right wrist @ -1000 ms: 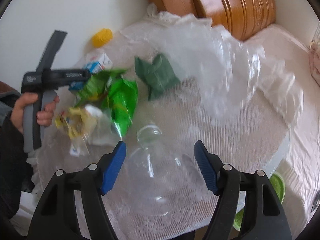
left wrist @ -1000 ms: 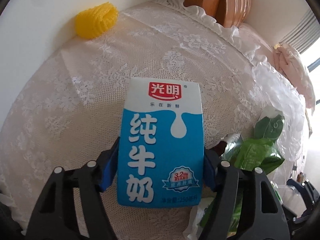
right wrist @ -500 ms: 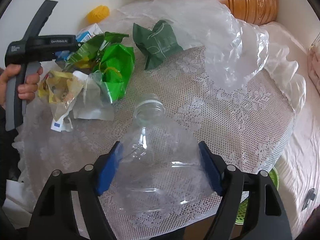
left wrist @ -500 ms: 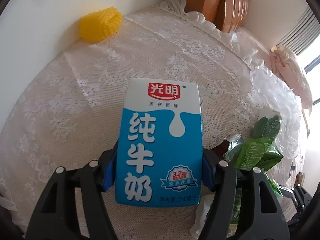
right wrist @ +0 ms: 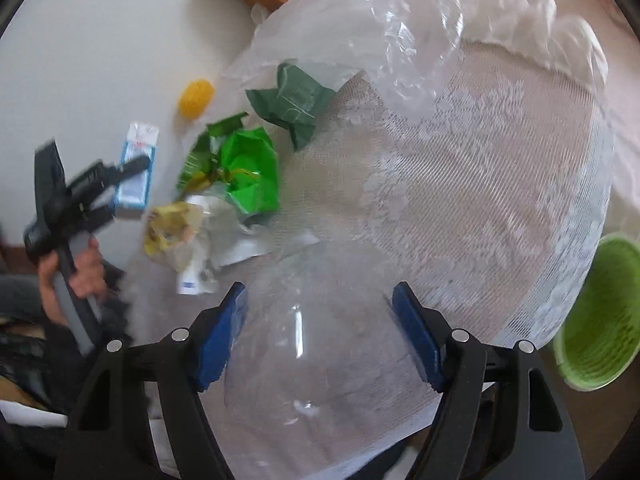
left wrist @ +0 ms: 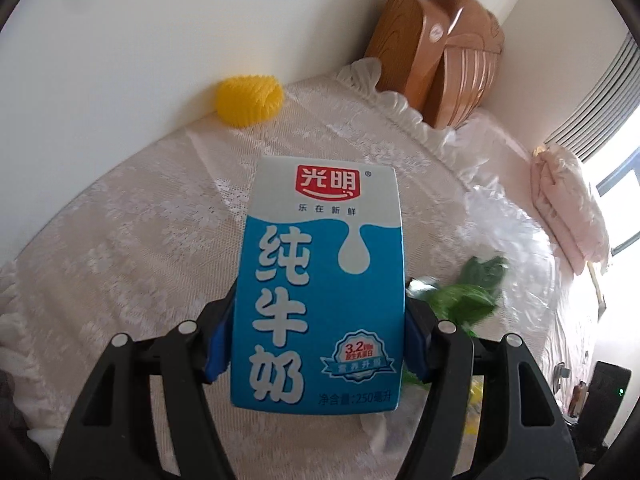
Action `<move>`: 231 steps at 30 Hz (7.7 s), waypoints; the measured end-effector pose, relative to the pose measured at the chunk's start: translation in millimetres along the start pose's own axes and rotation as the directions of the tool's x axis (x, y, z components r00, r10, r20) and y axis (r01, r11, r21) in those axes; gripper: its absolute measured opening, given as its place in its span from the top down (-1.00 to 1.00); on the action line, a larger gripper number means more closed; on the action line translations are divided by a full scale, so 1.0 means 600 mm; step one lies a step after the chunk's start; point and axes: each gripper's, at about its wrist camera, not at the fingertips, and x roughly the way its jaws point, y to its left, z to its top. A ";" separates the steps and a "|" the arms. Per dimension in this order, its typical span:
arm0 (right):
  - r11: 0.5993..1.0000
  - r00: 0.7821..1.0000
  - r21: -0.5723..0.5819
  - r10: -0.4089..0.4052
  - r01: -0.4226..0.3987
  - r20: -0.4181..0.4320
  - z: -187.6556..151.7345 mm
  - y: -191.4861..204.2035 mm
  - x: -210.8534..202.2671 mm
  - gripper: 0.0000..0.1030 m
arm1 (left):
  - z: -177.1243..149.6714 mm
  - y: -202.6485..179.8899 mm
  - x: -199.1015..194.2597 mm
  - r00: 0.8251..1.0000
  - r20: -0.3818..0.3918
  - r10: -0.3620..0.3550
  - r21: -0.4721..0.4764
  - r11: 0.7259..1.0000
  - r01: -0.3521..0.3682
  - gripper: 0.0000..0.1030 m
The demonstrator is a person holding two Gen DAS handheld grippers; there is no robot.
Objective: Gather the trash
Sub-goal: 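Carry the milk carton and plastic bottle over the green wastebasket, then release the milk carton and bottle into the wastebasket, opening both grippers, then grasp the yellow snack wrapper with the left gripper, then grasp the white plastic bag with the right gripper while the left holds the yellow wrapper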
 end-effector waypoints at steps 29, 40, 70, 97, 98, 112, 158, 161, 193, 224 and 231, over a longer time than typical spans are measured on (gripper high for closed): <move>0.974 0.942 0.152 -0.204 0.168 0.265 -0.107 -0.353 -0.406 -0.43 | -0.311 -0.600 -0.073 0.931 -0.227 -0.287 0.378 0.855 0.356 -0.25; 0.957 0.934 0.214 -0.248 0.195 0.259 -0.125 -0.484 -0.459 -0.43 | -0.427 -0.781 0.094 0.888 -0.433 -0.155 0.459 0.810 0.365 -0.59; 0.902 0.924 0.222 -0.383 0.372 0.011 -0.108 -0.464 -0.265 -0.95 | -0.365 -0.684 -0.011 0.984 -0.168 -0.054 0.476 0.870 0.129 -0.85; 0.960 0.958 -0.062 -0.266 0.273 0.103 -0.030 -0.206 -0.228 -0.95 | -0.300 -0.414 -0.086 0.996 -0.009 0.084 0.193 0.978 -0.081 -0.85; 0.961 0.963 -0.090 -0.251 0.260 0.099 -0.026 -0.186 -0.216 -0.95 | -0.299 -0.397 -0.092 0.995 -0.001 0.098 0.174 0.980 -0.096 -0.85; 0.945 0.984 -0.276 -0.173 0.177 0.038 -0.017 -0.035 -0.120 -0.95 | -0.275 -0.245 -0.107 0.987 0.019 0.160 0.032 0.986 -0.161 -0.85; 0.936 0.987 -0.322 -0.158 0.142 -0.025 -0.026 -0.023 -0.109 -0.95 | -0.221 -0.186 -0.087 0.966 0.221 0.131 0.065 0.987 -0.149 0.04; 0.921 0.993 -0.374 -0.120 0.108 -0.009 -0.021 0.012 -0.104 -0.95 | -0.238 -0.179 -0.114 0.965 0.234 0.118 0.046 0.990 -0.132 0.04; 0.515 0.974 -0.855 -0.219 0.070 -0.052 -0.001 0.267 0.161 -0.61 | -0.342 -0.013 -0.177 0.975 0.177 0.137 -0.055 0.990 -0.129 0.04; 0.675 0.984 -0.737 -0.155 0.044 -0.084 -0.029 0.280 0.182 -0.32 | -0.361 0.016 -0.190 0.975 0.166 0.150 -0.100 0.986 -0.135 0.04; 0.715 0.986 -0.697 -0.067 -0.059 -0.152 -0.046 0.281 0.150 0.29 | -0.360 0.012 -0.206 0.969 0.186 0.161 -0.099 0.985 -0.144 0.04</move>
